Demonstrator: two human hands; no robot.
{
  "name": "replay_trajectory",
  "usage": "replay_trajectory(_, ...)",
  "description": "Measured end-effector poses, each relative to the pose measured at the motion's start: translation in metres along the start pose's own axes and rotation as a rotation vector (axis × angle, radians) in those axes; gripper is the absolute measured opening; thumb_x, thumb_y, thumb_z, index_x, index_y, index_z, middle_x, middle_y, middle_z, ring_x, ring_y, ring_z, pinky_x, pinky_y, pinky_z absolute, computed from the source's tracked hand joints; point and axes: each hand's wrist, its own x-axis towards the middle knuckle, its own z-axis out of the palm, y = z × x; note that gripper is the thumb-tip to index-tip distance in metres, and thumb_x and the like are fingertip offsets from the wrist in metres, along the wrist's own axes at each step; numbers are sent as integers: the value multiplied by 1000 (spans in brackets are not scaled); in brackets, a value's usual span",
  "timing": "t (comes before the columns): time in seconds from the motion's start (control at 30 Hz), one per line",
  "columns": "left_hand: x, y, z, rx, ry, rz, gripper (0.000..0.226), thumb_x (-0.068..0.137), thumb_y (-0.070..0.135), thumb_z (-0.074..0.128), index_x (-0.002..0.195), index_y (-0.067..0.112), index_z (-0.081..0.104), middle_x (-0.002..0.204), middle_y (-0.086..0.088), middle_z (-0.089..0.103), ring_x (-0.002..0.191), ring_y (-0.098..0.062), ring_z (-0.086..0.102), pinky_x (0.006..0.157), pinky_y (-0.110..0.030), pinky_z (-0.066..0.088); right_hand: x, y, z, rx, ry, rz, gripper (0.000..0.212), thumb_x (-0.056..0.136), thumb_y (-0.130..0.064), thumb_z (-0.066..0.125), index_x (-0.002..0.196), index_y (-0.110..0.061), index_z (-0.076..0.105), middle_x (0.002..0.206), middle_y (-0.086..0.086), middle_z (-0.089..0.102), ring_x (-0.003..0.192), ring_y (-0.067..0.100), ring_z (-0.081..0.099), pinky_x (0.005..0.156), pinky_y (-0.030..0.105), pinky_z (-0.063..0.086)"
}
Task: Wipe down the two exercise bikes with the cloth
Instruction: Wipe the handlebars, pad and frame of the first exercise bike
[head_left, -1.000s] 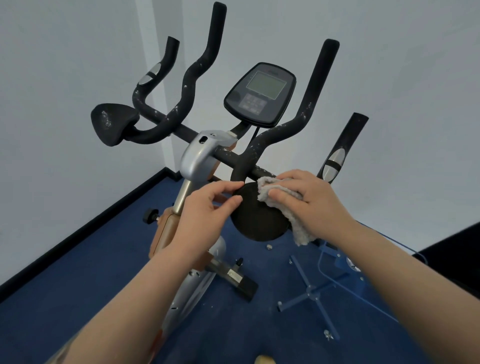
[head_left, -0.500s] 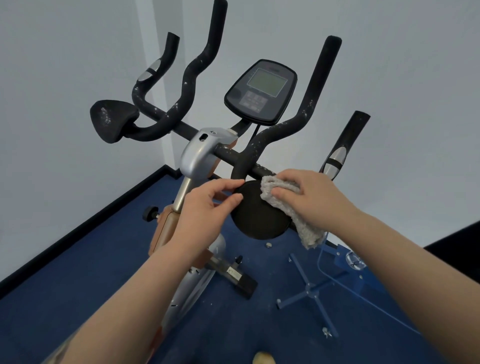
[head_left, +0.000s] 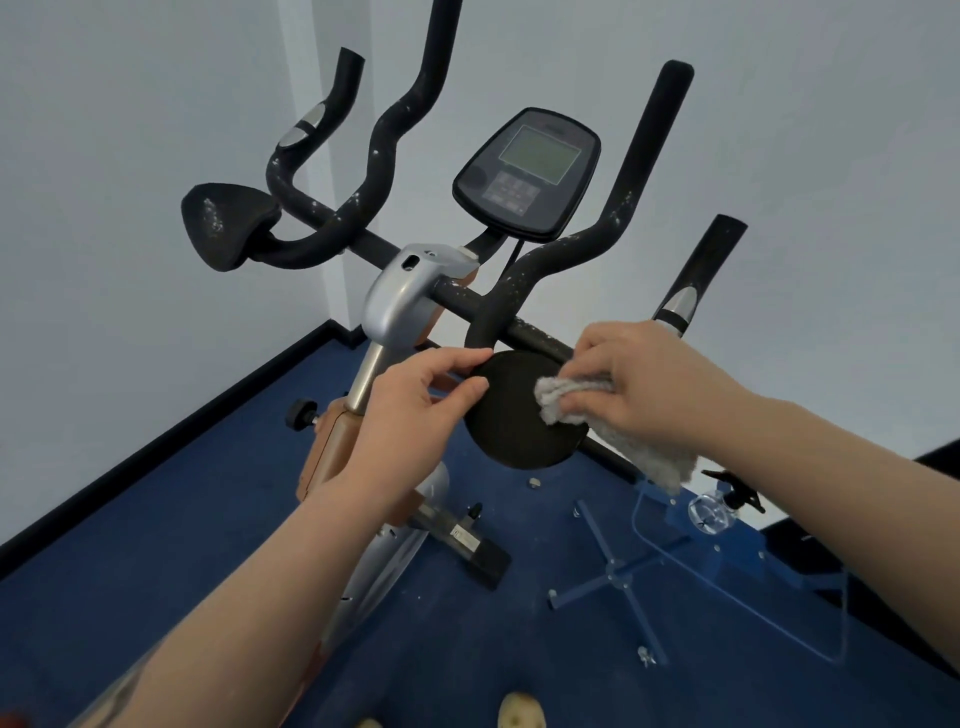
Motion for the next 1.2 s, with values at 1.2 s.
replay_trajectory(1.2,-17,9,12,-92,152,-123,22,92,18,57,108,29,68,95,10,69,86,3,62,73,-8,47,-19,-26,24,286,49,-39,17,78,-41,68,91,-31,74,87,-12,67,84,5,59,78,27,47)
